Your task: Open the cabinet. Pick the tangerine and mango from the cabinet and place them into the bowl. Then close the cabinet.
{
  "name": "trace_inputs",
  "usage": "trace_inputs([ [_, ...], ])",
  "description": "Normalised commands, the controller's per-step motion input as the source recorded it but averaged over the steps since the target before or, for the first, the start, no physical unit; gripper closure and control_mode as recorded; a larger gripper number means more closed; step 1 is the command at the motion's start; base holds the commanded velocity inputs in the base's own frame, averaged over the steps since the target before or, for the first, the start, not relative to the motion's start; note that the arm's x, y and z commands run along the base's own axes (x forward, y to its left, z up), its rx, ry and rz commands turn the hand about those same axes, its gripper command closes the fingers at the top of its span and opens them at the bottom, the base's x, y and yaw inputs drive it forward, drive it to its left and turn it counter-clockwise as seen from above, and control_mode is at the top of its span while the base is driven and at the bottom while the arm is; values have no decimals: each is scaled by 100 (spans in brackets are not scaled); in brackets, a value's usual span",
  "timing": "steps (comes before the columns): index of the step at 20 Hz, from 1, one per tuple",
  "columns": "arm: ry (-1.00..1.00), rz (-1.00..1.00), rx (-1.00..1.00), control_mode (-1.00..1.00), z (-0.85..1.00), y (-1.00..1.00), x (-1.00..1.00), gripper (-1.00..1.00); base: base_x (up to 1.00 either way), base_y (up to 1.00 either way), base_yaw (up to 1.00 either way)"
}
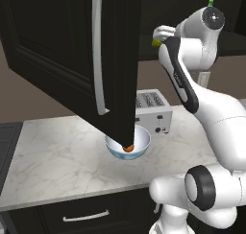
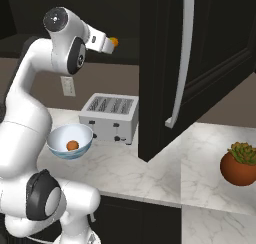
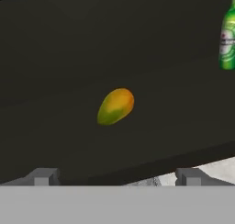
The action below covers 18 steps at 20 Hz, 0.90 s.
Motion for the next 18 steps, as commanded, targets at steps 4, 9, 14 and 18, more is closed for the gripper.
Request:
trace_inputs([
  [4,0,0,0,-100,-11,0,49,-100,0,0,0],
  [9,4,0,0,-100,0,0,57,-100,0,0,0],
  [14,8,0,0,-100,0,0,59,-100,0,0,0],
  [18,11,0,0,-100,-2,-4,58,-100,0,0,0],
])
